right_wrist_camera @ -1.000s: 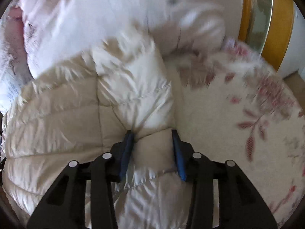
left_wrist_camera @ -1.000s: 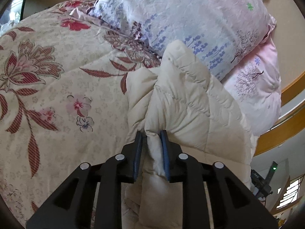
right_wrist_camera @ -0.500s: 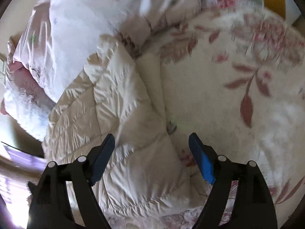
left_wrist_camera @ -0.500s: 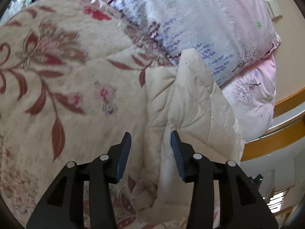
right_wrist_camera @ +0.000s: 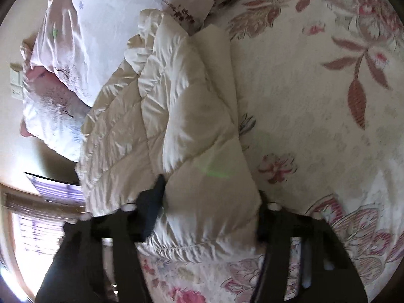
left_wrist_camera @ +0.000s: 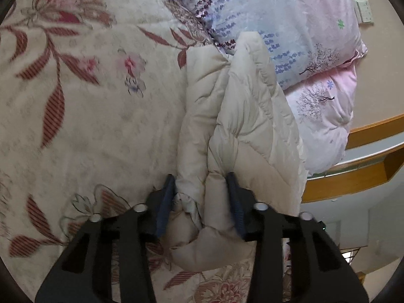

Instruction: Fold large clothes

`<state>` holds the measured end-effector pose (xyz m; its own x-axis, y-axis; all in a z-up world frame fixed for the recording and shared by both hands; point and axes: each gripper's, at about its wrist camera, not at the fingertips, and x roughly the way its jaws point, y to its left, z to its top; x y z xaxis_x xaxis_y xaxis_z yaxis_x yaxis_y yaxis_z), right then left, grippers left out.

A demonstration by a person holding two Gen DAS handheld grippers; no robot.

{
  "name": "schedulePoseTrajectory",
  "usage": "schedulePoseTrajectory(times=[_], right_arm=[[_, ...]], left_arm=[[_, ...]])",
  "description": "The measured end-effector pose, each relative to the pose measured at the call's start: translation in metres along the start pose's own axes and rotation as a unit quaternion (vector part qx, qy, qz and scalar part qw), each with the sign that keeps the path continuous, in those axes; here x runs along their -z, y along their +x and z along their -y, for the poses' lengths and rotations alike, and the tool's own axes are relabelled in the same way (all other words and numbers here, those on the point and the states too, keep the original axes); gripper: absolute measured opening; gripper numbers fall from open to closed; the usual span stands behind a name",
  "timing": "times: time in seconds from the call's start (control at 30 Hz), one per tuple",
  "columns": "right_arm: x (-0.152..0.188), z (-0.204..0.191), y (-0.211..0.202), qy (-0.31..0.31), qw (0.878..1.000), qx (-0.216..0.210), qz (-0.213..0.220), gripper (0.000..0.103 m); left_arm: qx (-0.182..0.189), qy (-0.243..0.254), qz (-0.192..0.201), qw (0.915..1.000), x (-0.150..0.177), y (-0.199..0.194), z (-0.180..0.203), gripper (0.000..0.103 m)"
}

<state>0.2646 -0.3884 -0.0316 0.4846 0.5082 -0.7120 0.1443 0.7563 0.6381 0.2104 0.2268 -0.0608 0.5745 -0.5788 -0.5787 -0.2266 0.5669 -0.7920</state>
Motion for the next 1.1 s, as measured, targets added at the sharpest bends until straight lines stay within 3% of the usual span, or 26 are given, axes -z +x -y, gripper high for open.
schedulePoseTrajectory(times=[0.1, 0.23, 0.47, 0.7, 0.83, 0.9, 0.93, 1.03, 1.1], right_arm=[[0.002, 0.005, -0.002, 0.017, 0.999, -0.029, 0.000, 0.032], [0.006, 0.004, -0.012, 0.029, 0.997, -0.065, 0.009, 0.023], [0.028, -0.016, -0.026, 0.015, 0.994, -0.105, 0.002, 0.021], [0.071, -0.032, -0.027, -0.012, 0.993, -0.119, -0.025, 0.020], [0.099, -0.021, -0.031, -0.017, 0.997, -0.074, -0.020, 0.024], [0.108, -0.022, -0.035, -0.023, 0.999, -0.046, -0.006, 0.033], [0.110, -0.025, -0.037, -0.029, 0.999, -0.021, 0.007, 0.043], [0.112, -0.042, -0.053, -0.067, 0.993, 0.070, 0.074, 0.065], [0.115, -0.061, -0.071, -0.102, 0.975, 0.135, 0.144, 0.068]], left_arm=[[0.011, -0.004, 0.002, 0.9999, 0.000, 0.002, 0.000, 0.016], [0.033, 0.007, 0.020, 0.9992, -0.003, -0.008, 0.007, 0.011], [0.065, 0.032, 0.055, 0.9959, 0.000, -0.044, 0.012, 0.009], [0.069, 0.021, 0.081, 0.9941, 0.026, -0.092, -0.015, 0.008], [0.051, 0.002, 0.077, 0.9957, 0.042, -0.101, -0.036, 0.008], [0.046, 0.003, 0.076, 0.9961, 0.046, -0.101, -0.039, 0.009], [0.040, 0.009, 0.077, 0.9962, 0.048, -0.101, -0.039, 0.009], [0.022, 0.022, 0.082, 0.9962, 0.047, -0.102, -0.035, 0.014], [0.010, 0.028, 0.089, 0.9956, 0.047, -0.106, -0.033, 0.025]])
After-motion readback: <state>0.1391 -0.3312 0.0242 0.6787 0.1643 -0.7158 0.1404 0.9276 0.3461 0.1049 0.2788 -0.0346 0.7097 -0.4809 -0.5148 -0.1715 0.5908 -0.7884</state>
